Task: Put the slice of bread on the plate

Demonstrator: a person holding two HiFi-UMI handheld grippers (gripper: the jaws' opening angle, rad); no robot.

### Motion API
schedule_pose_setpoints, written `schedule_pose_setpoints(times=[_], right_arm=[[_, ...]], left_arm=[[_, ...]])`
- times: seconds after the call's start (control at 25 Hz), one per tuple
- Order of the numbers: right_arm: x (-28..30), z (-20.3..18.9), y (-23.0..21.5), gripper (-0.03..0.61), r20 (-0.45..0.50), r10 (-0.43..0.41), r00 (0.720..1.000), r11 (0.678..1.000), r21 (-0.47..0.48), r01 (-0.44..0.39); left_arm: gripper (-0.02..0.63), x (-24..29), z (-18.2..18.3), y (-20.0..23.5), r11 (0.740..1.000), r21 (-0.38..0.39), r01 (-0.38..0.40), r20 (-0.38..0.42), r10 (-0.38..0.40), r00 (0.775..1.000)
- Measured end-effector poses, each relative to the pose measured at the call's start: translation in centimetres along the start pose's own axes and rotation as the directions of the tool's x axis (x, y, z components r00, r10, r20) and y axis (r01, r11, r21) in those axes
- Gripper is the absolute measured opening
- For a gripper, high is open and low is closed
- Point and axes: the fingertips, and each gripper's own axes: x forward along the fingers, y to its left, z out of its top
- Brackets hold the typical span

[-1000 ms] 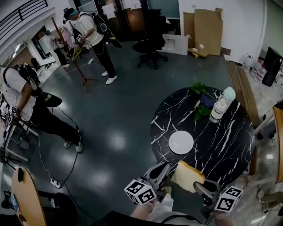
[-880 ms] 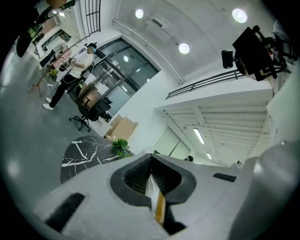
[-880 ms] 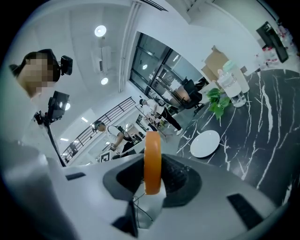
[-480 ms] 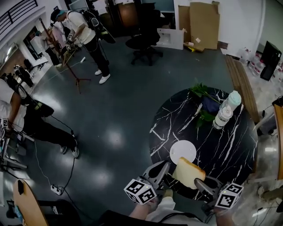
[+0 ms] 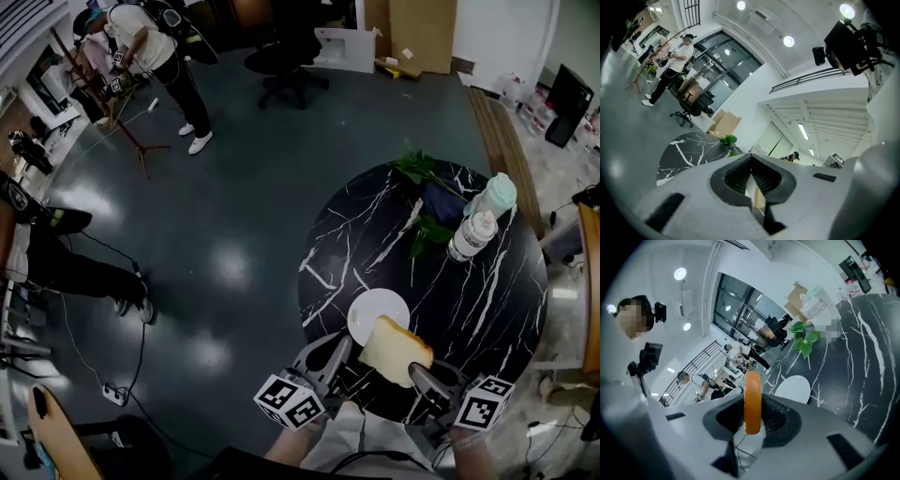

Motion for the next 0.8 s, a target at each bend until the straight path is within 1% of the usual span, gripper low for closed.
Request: schedule_pose_setpoints(times=[0.12,0.24,0.4,0.52,0.64,0.8], right_arm=[[1.0,-0.1,-2.1,0.087,-0.019,0.001,1.000,0.998,0.063,0.000],[2.2,0.1,-4.0,0.087,-0.034,0.009,0.999,0.995,0.101,-0.006],[4.4,0.2,-5.8,0.087,-0.055,0.018,0.998,0.991,0.131,-0.011],[5.7,-0.3,-6.5,0.087,-0.081,0.044,0.996,0.986,0.164,-0.030],[6.8,-0.3,-7.2,0.087,-0.077,0.068,0.995,0.975,0.215,-0.050],[8.3,-0.4,-7.9,0.087,-0.064,0.110,0.992,0.958,0.272,-0.089]], left_arm=[[0.009,0.5,-0.2,0.8,0.999,-0.015,-0.037,0.028,0.037,0.999],[0.009,0.8,-0.7,2.0,0.997,-0.035,-0.069,0.056,0.071,0.996],[0.009,1.1,-2.2,4.1,0.993,-0.056,-0.103,0.053,0.106,0.993],[0.009,0.7,-3.1,5.2,0.989,-0.066,-0.134,0.056,0.138,0.989],[0.009,0.6,-3.8,5.7,0.987,-0.067,-0.145,0.053,0.148,0.987],[0.009,0.4,-4.1,5.6,0.990,-0.057,-0.131,0.059,0.135,0.989]])
